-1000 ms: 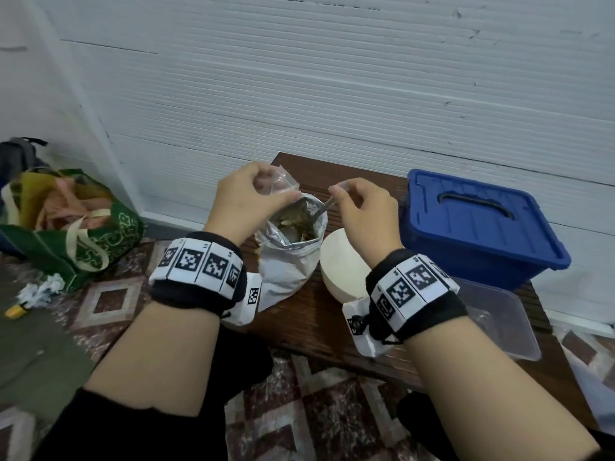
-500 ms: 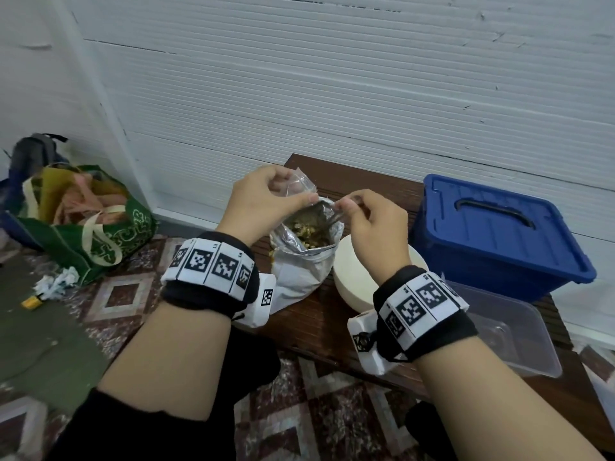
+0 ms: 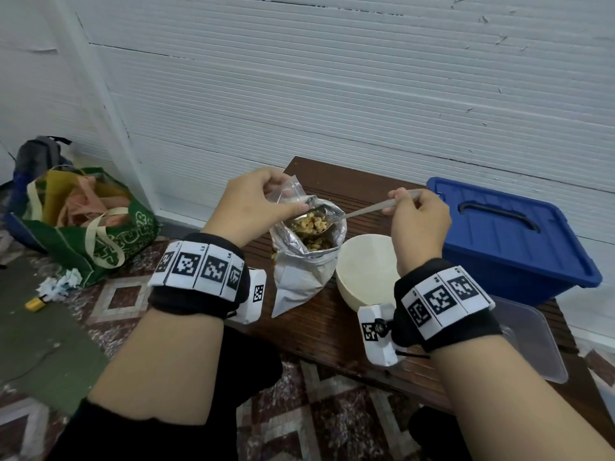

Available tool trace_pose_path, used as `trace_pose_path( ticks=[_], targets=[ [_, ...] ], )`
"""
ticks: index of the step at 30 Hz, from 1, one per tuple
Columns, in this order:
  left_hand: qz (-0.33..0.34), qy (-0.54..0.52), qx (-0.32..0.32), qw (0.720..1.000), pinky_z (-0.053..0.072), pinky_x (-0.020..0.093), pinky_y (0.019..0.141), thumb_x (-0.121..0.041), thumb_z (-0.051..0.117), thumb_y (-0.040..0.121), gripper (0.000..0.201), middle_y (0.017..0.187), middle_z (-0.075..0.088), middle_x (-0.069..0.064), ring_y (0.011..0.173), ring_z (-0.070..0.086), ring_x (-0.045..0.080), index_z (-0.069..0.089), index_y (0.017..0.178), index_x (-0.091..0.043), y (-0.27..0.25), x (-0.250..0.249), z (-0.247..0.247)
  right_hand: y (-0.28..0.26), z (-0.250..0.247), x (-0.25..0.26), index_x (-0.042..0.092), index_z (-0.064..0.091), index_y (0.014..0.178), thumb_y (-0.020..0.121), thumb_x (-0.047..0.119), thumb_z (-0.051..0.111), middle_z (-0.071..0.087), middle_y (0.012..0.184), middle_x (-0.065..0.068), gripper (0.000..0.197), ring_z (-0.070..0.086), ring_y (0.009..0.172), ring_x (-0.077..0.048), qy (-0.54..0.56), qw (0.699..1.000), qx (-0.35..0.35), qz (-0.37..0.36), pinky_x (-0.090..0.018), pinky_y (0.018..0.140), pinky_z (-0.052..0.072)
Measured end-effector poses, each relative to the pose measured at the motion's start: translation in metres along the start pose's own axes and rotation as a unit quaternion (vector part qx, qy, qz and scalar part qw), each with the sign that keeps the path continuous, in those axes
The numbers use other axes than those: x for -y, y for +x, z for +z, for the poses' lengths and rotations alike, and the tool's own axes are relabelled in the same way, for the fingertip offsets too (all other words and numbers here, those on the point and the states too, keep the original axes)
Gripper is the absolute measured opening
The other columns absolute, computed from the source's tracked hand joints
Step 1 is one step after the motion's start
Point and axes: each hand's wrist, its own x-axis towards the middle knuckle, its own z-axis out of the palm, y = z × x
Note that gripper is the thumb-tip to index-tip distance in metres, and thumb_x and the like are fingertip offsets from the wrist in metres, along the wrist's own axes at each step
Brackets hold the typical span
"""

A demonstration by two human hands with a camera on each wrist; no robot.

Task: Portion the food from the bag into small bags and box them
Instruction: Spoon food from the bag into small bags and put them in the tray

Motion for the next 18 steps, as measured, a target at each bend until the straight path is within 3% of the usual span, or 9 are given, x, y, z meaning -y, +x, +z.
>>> trace_pose_path(
  ticks=[2, 5, 7, 10, 12, 14, 18],
  targets=[
    [0.000, 0.005, 0.008, 1.000, 0.035, 0.003, 0.068, -0.033, 0.082, 0.071, 0.041, 0.088, 0.054, -0.025, 0.082, 0.047, -0.013, 0.056, 0.101, -0.029, 0.001, 0.003, -0.001, 0.005, -0.003, 0.004, 0.008, 0.068, 0.093, 0.097, 0.016, 0.048, 0.065, 0.080, -0.003, 0.022, 0.054, 0.063, 0.008, 0.009, 1.000, -0.016, 0.004, -0.006, 0.065, 0.043],
    [0.002, 0.033, 0.028, 0.999, 0.035, 0.005, 0.069, -0.034, 0.084, 0.069, 0.042, 0.089, 0.055, -0.024, 0.086, 0.051, -0.006, 0.058, 0.101, -0.030, 0.002, 0.004, -0.002, 0.010, -0.008, 0.012, 0.014, 0.065, 0.087, 0.096, 0.014, 0.046, 0.065, 0.085, -0.005, 0.021, 0.055, 0.060, 0.011, 0.020, 0.999, -0.033, 0.001, -0.007, 0.059, 0.041],
    [0.002, 0.053, 0.044, 0.998, 0.037, 0.008, 0.071, -0.035, 0.084, 0.067, 0.042, 0.091, 0.057, -0.021, 0.093, 0.054, 0.001, 0.059, 0.101, -0.030, 0.002, 0.004, -0.002, 0.013, -0.011, 0.018, 0.015, 0.064, 0.087, 0.097, 0.015, 0.046, 0.063, 0.076, 0.000, 0.021, 0.055, 0.063, 0.004, 0.023, 0.999, -0.039, 0.000, -0.014, 0.061, 0.041],
    [0.005, 0.079, 0.061, 0.995, 0.040, 0.020, 0.083, -0.040, 0.084, 0.066, 0.047, 0.099, 0.064, -0.015, 0.102, 0.057, 0.006, 0.063, 0.107, -0.029, 0.002, 0.003, 0.000, 0.017, -0.012, 0.023, 0.015, 0.063, 0.086, 0.097, 0.016, 0.047, 0.061, 0.068, 0.007, 0.020, 0.050, 0.065, 0.002, 0.020, 0.999, -0.026, 0.000, -0.012, 0.058, 0.038],
    [0.001, 0.093, 0.066, 0.993, 0.041, 0.028, 0.093, -0.044, 0.083, 0.066, 0.050, 0.099, 0.061, -0.019, 0.106, 0.056, 0.006, 0.064, 0.110, -0.031, 0.002, 0.002, 0.002, 0.017, -0.009, 0.025, 0.014, 0.064, 0.084, 0.096, 0.016, 0.048, 0.061, 0.066, 0.008, 0.020, 0.050, 0.062, 0.001, 0.009, 1.000, -0.007, -0.004, -0.013, 0.058, 0.039],
    [0.000, 0.107, 0.071, 0.992, 0.039, 0.039, 0.103, -0.049, 0.083, 0.062, 0.051, 0.095, 0.058, -0.024, 0.109, 0.055, 0.007, 0.065, 0.108, -0.036, 0.002, 0.001, 0.004, 0.017, -0.005, 0.026, 0.014, 0.064, 0.085, 0.096, 0.016, 0.048, 0.061, 0.065, 0.008, 0.020, 0.049, 0.059, 0.002, -0.008, 1.000, 0.013, -0.007, -0.006, 0.052, 0.037],
    [0.006, 0.107, 0.090, 0.990, 0.036, 0.048, 0.105, -0.057, 0.082, 0.057, 0.053, 0.092, 0.055, -0.030, 0.108, 0.055, 0.008, 0.064, 0.105, -0.041, 0.003, 0.003, 0.007, 0.016, 0.004, 0.025, 0.010, 0.068, 0.092, 0.097, 0.016, 0.048, 0.062, 0.067, 0.004, 0.022, 0.051, 0.056, 0.011, -0.012, 0.999, 0.047, 0.002, 0.001, 0.049, 0.034]
  ],
)
